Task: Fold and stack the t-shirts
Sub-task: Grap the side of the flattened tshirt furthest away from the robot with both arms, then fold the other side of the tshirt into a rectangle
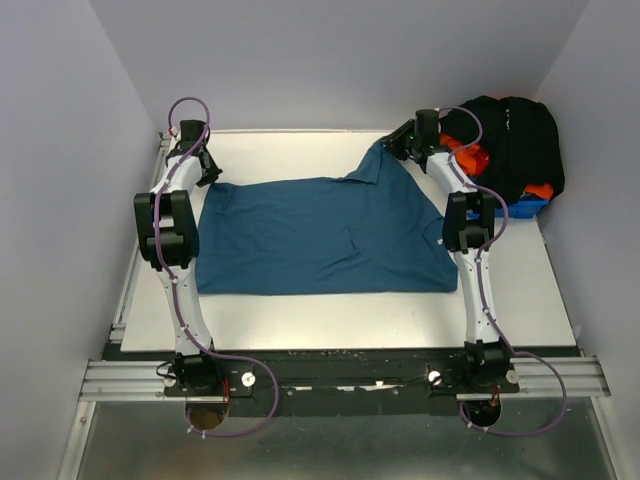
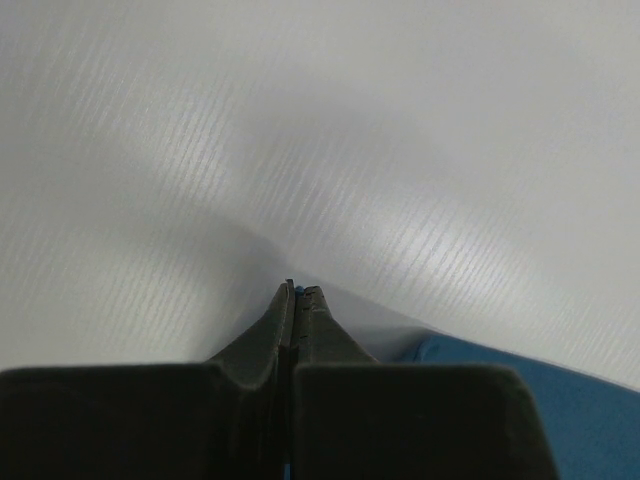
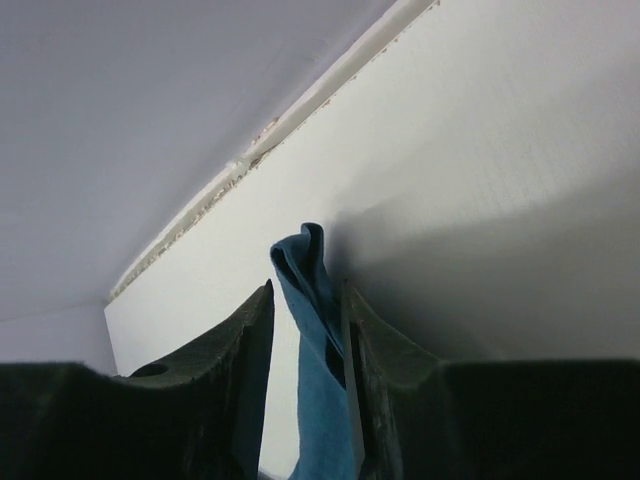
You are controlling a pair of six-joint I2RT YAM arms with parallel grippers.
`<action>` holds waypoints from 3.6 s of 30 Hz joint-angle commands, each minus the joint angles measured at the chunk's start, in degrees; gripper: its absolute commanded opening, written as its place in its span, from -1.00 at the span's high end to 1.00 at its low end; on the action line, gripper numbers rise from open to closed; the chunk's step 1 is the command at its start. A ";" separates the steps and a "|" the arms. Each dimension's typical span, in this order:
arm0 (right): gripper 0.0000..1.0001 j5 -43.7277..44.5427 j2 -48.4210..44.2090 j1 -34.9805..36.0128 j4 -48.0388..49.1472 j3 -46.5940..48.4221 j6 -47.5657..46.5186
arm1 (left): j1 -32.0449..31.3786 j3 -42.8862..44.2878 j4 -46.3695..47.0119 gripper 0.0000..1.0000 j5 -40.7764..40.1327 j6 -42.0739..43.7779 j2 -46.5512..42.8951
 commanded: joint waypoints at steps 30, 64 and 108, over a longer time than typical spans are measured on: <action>0.99 -2.25 -2.06 -0.50 5.73 -3.96 -1.89 | 0.09 0.50 -0.50 1.00 1.63 1.32 -2.41; 0.99 -5.77 -43.10 -0.94 1.17 -45.27 -10.68 | 0.17 -10.84 5.12 1.00 -7.78 4.22 -11.99; 0.99 -5.59 -80.63 -1.29 -16.15 -73.92 -15.16 | -2.29 -34.04 17.34 1.00 -16.57 5.45 -29.30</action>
